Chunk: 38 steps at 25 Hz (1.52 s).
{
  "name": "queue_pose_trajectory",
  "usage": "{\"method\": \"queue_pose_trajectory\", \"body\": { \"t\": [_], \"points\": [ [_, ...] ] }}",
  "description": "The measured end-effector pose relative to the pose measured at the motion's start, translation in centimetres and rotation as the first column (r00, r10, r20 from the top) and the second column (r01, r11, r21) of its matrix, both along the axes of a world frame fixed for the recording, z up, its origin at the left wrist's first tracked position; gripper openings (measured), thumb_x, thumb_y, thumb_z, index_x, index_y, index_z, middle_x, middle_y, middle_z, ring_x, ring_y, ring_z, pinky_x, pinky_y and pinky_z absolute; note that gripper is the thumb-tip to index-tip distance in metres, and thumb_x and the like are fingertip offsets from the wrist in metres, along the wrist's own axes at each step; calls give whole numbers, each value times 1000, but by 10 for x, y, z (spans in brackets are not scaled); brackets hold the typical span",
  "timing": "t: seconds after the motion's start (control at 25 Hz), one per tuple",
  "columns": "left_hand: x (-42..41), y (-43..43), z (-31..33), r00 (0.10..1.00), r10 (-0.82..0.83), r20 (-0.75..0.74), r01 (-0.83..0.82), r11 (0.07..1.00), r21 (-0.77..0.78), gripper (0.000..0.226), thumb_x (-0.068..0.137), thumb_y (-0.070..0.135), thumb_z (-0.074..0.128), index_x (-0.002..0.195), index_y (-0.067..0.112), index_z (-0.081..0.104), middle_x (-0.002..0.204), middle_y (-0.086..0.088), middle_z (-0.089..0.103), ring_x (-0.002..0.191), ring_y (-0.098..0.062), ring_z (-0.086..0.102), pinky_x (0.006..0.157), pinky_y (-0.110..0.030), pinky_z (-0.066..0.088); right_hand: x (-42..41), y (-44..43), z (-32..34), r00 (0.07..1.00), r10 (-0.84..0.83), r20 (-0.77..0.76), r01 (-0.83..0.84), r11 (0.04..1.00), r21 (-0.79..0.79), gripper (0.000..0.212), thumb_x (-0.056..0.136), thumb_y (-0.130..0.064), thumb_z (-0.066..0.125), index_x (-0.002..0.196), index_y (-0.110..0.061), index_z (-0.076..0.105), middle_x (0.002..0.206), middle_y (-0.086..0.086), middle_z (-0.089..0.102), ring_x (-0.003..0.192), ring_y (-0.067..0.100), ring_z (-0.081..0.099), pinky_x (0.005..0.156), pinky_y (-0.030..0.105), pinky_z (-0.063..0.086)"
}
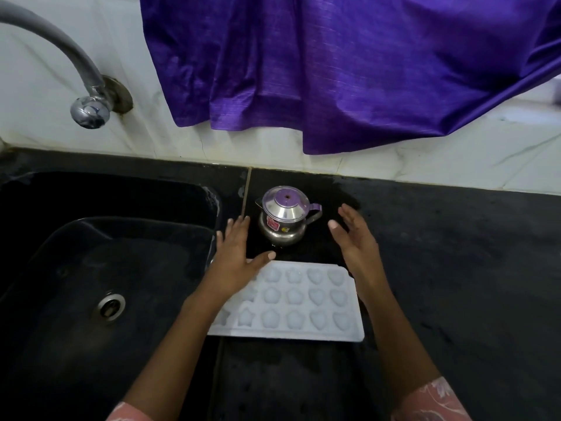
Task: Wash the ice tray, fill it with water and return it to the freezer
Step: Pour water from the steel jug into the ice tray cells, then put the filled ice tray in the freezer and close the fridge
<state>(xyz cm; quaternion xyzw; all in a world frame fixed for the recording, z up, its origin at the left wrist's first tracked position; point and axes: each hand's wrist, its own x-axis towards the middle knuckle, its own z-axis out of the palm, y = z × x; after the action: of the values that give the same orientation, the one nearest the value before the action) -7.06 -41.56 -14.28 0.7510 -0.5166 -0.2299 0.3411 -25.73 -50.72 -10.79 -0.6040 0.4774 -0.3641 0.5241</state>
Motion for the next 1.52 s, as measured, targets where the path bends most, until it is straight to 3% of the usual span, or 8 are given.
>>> {"method": "queue_pose_trajectory", "body": {
  "t": [0.12, 0.2, 0.28, 0.36, 0.68, 1.12, 1.28, 1.52],
  "points": [
    [-1, 33, -2, 983, 1, 184, -9, 999, 43, 125, 52, 95, 22, 149, 18, 7, 158, 2, 1, 137, -2, -16, 107, -32, -20, -28, 26, -9, 896, 132, -424, -171, 984, -54, 80, 84, -49, 56, 148, -21, 18, 157, -1, 17, 145, 14, 9, 117, 35, 6],
    [0, 53, -5, 968, 13, 249, -33, 997, 75, 132, 44, 99, 9, 149, 21, -2, 155, 11, -9, 134, 0, -24, 105, -35, -24, -40, 40, -19, 691, 175, -701, -308, 949, -66, 107, 70, -74, 46, 149, -16, 4, 159, -2, 0, 145, 12, -9, 112, 39, -16],
    [0, 73, -7, 972, 24, 232, -49, 993, 104, 132, 42, 100, 11, 147, 23, -14, 147, 19, -21, 132, 2, -31, 103, -35, -29, -50, 53, -30, 525, 128, -842, -370, 925, -90, 133, 50, -96, 30, 149, -15, -8, 158, -1, -12, 143, 13, -19, 106, 44, -25],
    [3, 89, -10, 970, 18, 244, -58, 986, 157, 136, 38, 102, 13, 145, 24, -20, 142, 21, -28, 130, 1, -34, 100, -37, -31, -57, 66, -38, 479, 99, -872, -374, 922, -101, 149, 28, -103, 13, 147, -17, -14, 157, 2, -18, 141, 18, -24, 103, 49, -27],
    [6, 107, -24, 975, -123, 186, 87, 977, 193, 137, 36, 100, 34, 146, 33, -13, 145, 23, -15, 132, -2, -29, 101, -42, -32, -64, 81, -51, 548, 101, -830, -392, 908, -149, 145, 33, -97, 27, 149, -19, -8, 158, -4, -5, 140, 10, -22, 104, 52, -26],
    [-6, 141, -6, 996, -14, 89, 11, 999, 35, 123, 42, 97, 38, 141, 40, -6, 145, 26, -9, 136, -1, -24, 104, -38, -29, -55, 96, -31, 683, 124, -720, -384, 899, -209, 134, 38, -84, 44, 149, -22, 1, 158, -7, 5, 144, 14, -11, 105, 50, -25],
    [-9, 171, 3, 996, 78, 51, -77, 997, -14, 126, 46, 93, 44, 148, 34, -1, 145, 31, -7, 133, 7, -27, 105, -35, -29, -48, 111, -20, 693, 165, -702, -433, 873, -223, 127, 53, -70, 70, 149, -21, 2, 158, -8, 4, 144, 12, -12, 104, 48, -26],
    [-15, 233, 6, 976, 210, 57, -207, 977, -45, 129, 45, 95, 41, 148, 31, -3, 144, 31, -9, 137, 3, -24, 104, -33, -28, -36, 147, -11, 707, 250, -662, -523, 815, -251, 133, 38, -80, 50, 149, -25, 4, 157, -10, 6, 144, 10, -11, 103, 45, -28]
  ]
}}
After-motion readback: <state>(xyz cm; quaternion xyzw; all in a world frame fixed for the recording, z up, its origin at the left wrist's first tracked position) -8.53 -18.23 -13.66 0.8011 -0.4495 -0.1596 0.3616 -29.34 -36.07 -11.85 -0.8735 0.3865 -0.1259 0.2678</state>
